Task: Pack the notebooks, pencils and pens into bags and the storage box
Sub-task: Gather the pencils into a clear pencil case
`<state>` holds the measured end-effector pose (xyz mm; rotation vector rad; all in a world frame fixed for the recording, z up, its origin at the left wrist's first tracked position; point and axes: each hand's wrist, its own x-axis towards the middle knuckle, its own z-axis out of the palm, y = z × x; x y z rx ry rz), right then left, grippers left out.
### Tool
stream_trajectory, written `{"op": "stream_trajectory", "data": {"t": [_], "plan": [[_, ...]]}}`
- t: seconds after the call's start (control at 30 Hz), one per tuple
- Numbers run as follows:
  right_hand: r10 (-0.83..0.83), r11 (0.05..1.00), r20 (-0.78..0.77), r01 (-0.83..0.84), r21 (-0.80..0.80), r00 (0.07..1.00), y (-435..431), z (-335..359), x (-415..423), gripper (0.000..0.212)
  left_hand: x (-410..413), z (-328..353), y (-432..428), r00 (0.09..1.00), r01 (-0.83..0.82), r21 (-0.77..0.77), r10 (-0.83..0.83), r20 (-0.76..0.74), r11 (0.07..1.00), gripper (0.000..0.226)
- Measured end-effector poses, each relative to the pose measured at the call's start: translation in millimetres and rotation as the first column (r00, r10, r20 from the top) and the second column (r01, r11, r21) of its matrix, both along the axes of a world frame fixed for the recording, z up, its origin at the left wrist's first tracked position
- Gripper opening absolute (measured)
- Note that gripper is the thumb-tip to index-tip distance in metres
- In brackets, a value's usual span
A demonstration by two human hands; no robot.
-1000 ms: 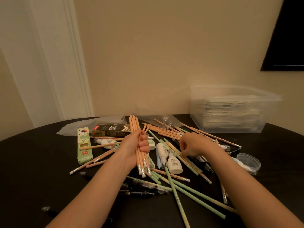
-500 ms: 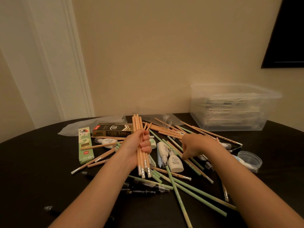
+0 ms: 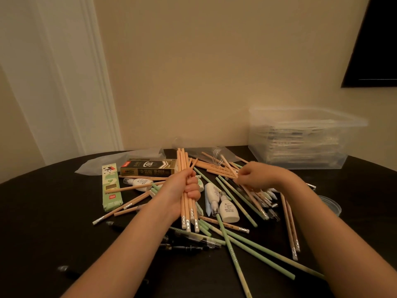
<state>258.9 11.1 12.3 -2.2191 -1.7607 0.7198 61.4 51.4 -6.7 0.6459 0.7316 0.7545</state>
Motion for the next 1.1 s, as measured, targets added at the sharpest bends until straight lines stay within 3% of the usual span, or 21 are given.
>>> {"op": "stream_trajectory", "data": {"t": [0.07,0.13,0.3,0.47,0.57,0.63,0.7,0.8,0.9,0.97,1.1], "plan": [[0.008,0.991,-0.271,0.028,0.128,0.963,-3,6,-5,0.02,4,0,-4,0.997,-0.076,0.042,0.077,-0.009,0.996,0.013],[0.065,0.98,-0.436,0.025,0.199,0.898,-6,11,-14,0.018,9,1,-8,0.989,-0.144,0.087,0.145,0.003,0.986,0.012],[0.209,0.955,-0.543,-0.051,0.291,0.813,-6,15,-43,0.014,15,4,-20,0.991,-0.121,0.073,0.116,0.072,0.99,0.013],[0.21,0.924,-0.325,-0.078,0.375,0.922,-5,7,-66,0.01,17,4,-26,0.994,-0.107,0.036,0.106,0.034,0.994,0.024],[0.227,0.907,-0.39,-0.048,0.417,0.892,-9,-2,-69,0.004,19,4,-25,0.98,-0.195,0.133,0.197,-0.004,0.972,0.024],[0.263,0.909,-0.426,-0.074,0.411,0.865,-17,-4,-66,0.011,19,5,-26,0.977,-0.207,0.176,0.213,-0.016,0.962,0.022],[0.249,0.909,-0.373,-0.084,0.407,0.894,-26,-3,-58,0.015,19,4,-26,0.981,-0.192,0.163,0.195,-0.002,0.968,0.021],[0.002,0.899,-0.051,0.021,0.438,0.999,-36,-1,-31,0.013,20,1,-29,0.991,-0.136,0.097,0.134,0.028,0.986,0.017],[-0.309,0.912,0.241,0.215,0.348,0.92,-49,-5,7,0.016,21,-2,-32,0.998,-0.048,0.072,0.05,-0.034,0.996,0.015],[-0.406,0.903,0.308,0.327,0.277,0.86,-55,-11,25,0.02,21,-3,-32,0.998,0.012,0.063,-0.008,-0.06,0.998,0.015],[-0.456,0.889,0.326,0.412,0.198,0.828,-58,-21,39,0.03,25,-4,-36,0.993,0.091,0.106,-0.082,-0.083,0.99,0.017]]}}
